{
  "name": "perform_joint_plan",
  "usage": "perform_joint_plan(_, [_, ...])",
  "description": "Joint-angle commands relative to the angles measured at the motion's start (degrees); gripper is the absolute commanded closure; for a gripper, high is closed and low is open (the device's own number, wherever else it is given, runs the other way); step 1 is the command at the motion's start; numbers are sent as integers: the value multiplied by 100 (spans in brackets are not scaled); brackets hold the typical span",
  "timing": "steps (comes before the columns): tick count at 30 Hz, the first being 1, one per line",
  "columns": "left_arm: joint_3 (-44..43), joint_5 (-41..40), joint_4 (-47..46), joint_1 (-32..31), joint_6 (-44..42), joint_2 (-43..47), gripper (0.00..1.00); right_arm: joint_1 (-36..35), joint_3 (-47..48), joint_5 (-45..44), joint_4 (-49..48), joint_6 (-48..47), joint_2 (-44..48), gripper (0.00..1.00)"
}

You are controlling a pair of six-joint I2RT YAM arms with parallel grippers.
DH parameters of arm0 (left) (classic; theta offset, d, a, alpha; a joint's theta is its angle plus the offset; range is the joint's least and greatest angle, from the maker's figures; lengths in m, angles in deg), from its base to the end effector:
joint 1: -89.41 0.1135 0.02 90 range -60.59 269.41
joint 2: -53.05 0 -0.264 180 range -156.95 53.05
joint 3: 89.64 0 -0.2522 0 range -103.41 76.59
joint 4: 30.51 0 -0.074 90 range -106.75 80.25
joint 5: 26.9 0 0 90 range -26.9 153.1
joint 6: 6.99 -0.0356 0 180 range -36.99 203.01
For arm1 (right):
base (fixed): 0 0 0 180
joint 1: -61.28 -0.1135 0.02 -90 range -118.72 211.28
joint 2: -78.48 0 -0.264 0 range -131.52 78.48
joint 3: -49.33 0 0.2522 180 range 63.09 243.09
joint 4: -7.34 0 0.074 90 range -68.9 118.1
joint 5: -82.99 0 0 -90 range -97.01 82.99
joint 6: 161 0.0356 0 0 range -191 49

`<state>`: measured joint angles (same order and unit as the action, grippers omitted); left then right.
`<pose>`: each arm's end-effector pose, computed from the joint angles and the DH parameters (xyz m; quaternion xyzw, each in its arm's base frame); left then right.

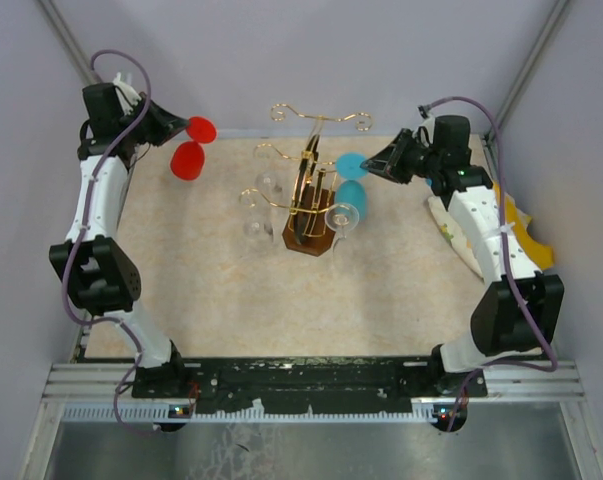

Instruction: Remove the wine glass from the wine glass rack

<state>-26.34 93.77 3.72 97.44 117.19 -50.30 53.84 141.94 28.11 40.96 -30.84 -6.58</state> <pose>0.4225 0.0413 0.3913 -0.1460 0.7950 -0.3359 0.4836 0.3344 0.0643 0.3643 0.0746 0.8211 0.4379 0.3585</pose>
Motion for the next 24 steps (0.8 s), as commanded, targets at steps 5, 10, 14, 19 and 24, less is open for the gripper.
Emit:
perform_joint_plan(5, [89,211,-105,104,-44,283,100,24,-47,286,-912,468,160,100])
perform_joint_plan(10, [30,-66,91,131,-285,325,100,161,-219,437,-1303,834,262,100])
perform_joint_plan(14, [-168,-506,469,130,-607,297,100,230,-154,455,-1334,876,260,100])
perform_joint_plan(19, [-493,-1297,1021,131,-1137,222,100,269,-73,489,-1302,862,274,100])
perform_joint_plan(24, [-730,-2474,1546,47,-1883,104,100,290,-46,533,-1279,867,300,100])
